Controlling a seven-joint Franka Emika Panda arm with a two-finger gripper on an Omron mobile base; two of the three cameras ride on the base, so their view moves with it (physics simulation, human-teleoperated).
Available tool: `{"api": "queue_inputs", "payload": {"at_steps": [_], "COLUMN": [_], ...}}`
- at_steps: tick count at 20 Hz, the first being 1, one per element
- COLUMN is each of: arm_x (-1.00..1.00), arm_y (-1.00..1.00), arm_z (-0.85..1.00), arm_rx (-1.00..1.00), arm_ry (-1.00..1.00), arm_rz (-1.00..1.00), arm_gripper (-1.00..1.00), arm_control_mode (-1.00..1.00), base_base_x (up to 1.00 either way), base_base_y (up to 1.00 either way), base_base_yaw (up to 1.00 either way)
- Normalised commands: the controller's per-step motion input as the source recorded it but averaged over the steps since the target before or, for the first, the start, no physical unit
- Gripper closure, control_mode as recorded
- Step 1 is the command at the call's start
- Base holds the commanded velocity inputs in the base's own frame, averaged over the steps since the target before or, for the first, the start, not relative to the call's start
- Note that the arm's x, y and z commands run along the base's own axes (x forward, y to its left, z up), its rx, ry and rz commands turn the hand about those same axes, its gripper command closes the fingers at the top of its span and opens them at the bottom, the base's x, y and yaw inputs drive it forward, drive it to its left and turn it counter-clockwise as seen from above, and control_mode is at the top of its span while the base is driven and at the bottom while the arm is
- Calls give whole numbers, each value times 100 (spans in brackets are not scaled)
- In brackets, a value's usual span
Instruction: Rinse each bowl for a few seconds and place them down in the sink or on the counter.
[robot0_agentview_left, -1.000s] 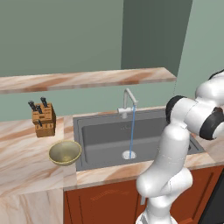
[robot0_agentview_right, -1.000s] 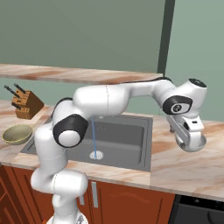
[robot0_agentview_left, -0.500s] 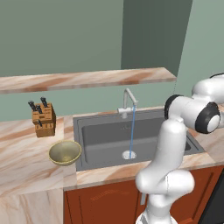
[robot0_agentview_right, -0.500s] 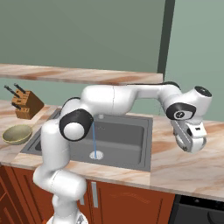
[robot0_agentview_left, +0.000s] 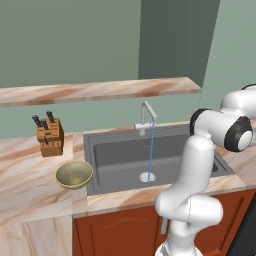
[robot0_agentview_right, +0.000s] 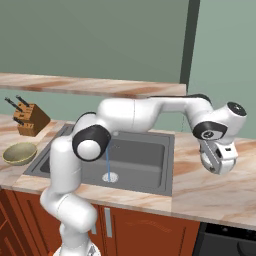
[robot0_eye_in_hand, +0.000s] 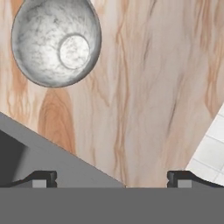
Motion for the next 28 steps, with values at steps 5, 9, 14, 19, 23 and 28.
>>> {"api": "queue_inputs", "payload": {"at_steps": [5, 9, 14, 19, 23, 28], "arm_x": [12, 7, 2, 0, 4, 18], "arm_y": [0, -4, -1, 0, 0, 7], "arm_z": [-21, -19, -11, -14, -16, -5], "arm_rx": [0, 0, 0, 0, 0, 0], "arm_ry": [-2, -2, -2, 0, 0, 0], "arm_rz": [-1, -4, -13, -25, -28, -20], "arm_gripper": [-100, -100, -100, -100, -100, -100], "arm_control_mode": [-100, -100, -100, -100, -100, -100], "base_base_x": [0, 0, 0, 0, 0, 0], "base_base_y": [0, 0, 0, 0, 0, 0], "base_base_yaw": [0, 0, 0, 0, 0, 0]}}
